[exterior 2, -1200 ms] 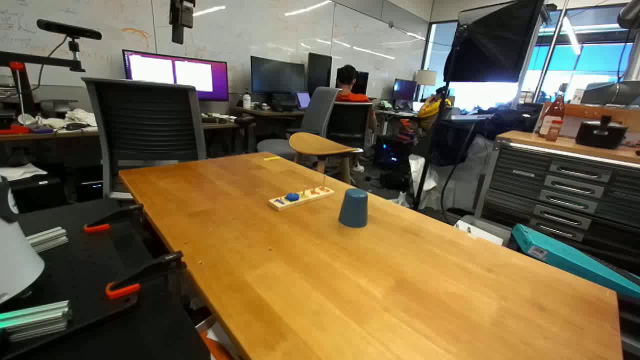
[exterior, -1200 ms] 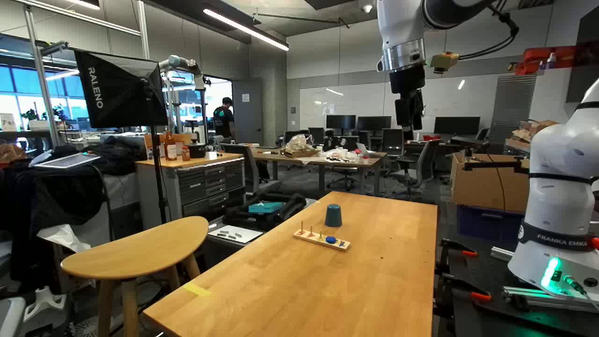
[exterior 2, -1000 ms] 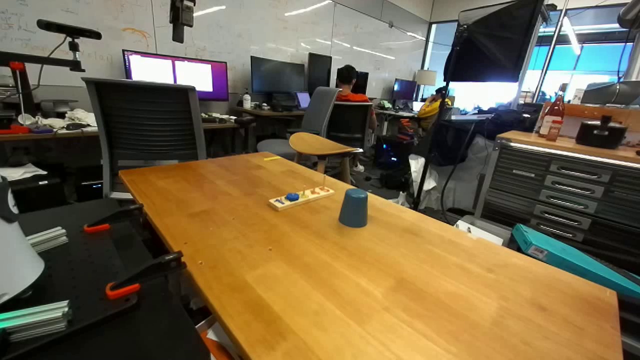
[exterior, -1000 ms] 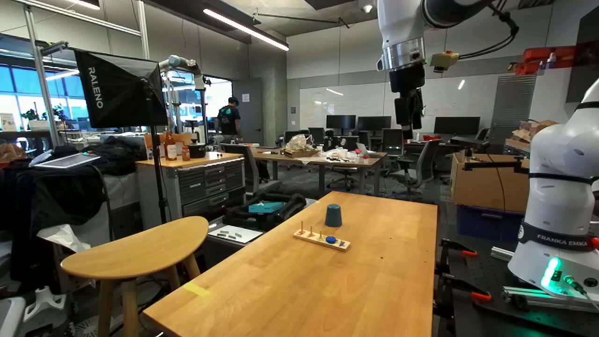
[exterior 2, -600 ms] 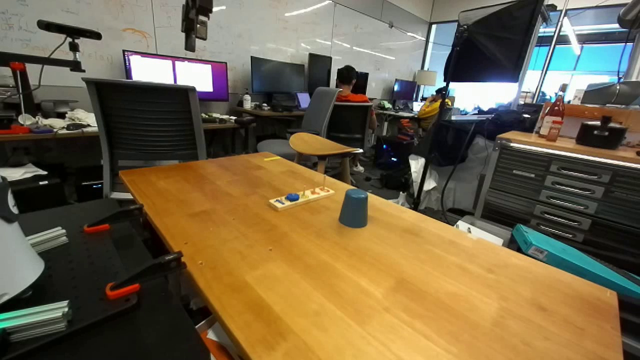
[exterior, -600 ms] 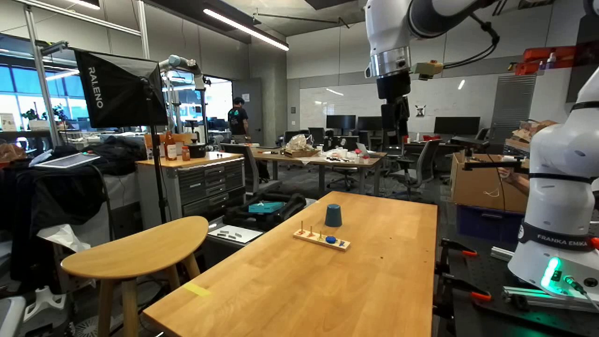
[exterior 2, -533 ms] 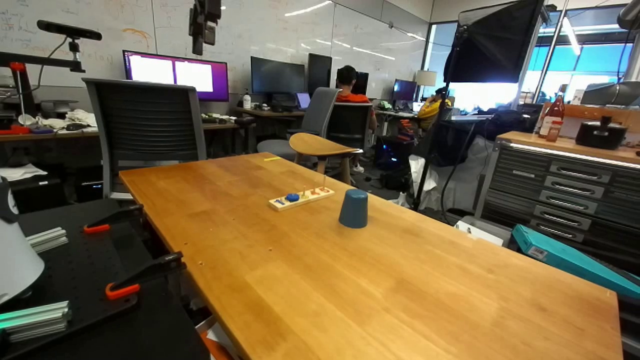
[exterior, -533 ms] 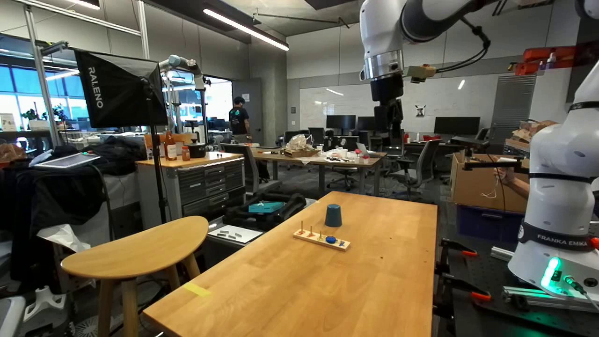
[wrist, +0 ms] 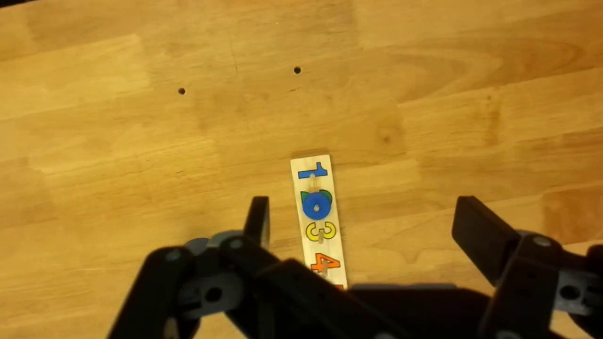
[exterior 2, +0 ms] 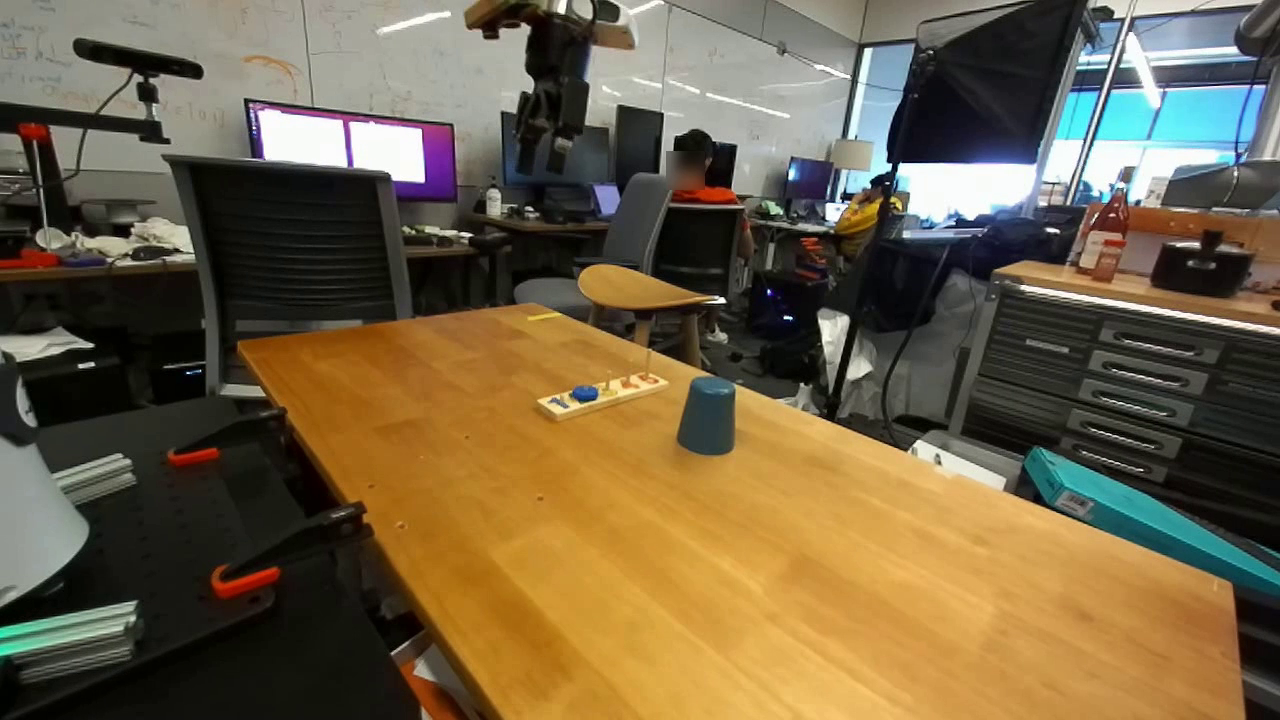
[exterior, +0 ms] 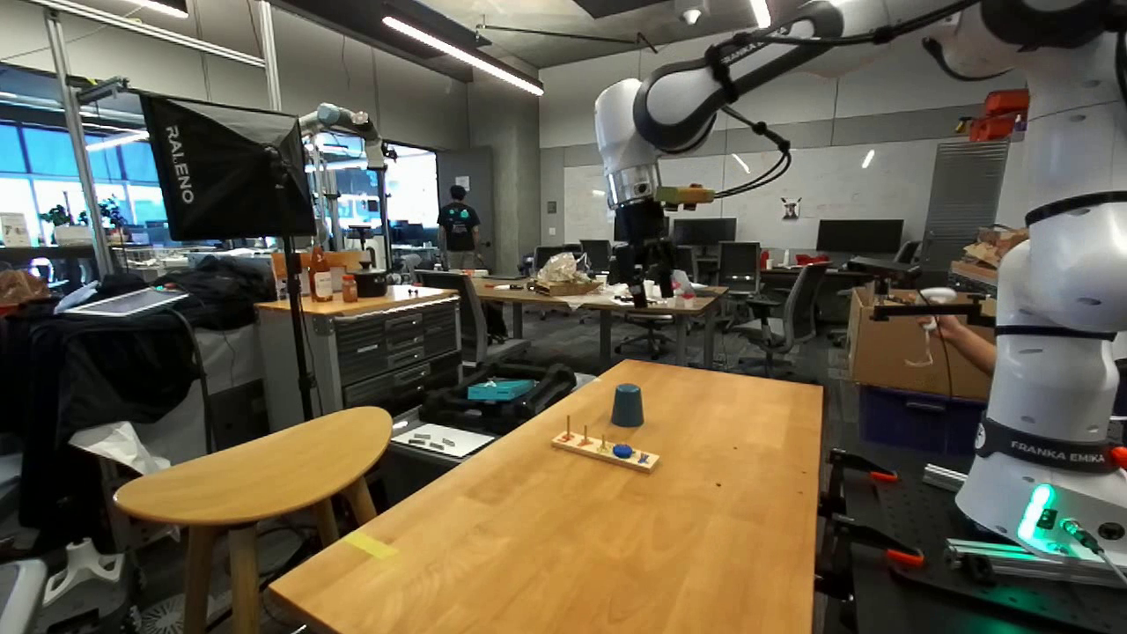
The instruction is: Remove the blue object from the wooden object and put it on the table
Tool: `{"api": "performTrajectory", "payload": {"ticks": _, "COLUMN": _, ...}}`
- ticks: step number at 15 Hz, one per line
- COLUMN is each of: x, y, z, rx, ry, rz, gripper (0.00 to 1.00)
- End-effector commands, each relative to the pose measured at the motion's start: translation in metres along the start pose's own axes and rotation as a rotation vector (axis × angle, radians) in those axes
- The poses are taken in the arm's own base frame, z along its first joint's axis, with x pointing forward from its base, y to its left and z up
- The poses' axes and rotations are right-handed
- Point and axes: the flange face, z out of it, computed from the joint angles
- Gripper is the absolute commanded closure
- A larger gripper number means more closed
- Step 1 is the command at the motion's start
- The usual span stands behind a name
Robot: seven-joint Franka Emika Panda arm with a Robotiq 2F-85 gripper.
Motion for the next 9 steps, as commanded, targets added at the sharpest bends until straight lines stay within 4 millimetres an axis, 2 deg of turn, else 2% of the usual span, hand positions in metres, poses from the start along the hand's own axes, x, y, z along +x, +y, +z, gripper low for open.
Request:
{"api": "performTrajectory", "payload": {"ticks": 1, "x": 0.015, "y": 0.006, "z": 0.002, "rx": 0.003, "ry": -0.014, "rz": 0.016, "gripper": 0.00}}
{"api": "performTrajectory", "payload": {"ticks": 3, "x": 0.030, "y": 0.009, "z": 0.006, "rx": 0.004, "ry": -0.029, "rz": 0.028, "gripper": 0.00}}
{"api": "performTrajectory", "payload": {"ticks": 5, "x": 0.031, "y": 0.005, "z": 0.003, "rx": 0.004, "ry": -0.030, "rz": 0.028, "gripper": 0.00}}
{"api": "performTrajectory", "payload": {"ticks": 6, "x": 0.036, "y": 0.008, "z": 0.011, "rx": 0.011, "ry": -0.015, "rz": 0.037, "gripper": 0.00}}
{"api": "performTrajectory", "payload": {"ticks": 9, "x": 0.049, "y": 0.021, "z": 0.054, "rx": 0.021, "ry": 0.012, "rz": 0.049, "gripper": 0.00}}
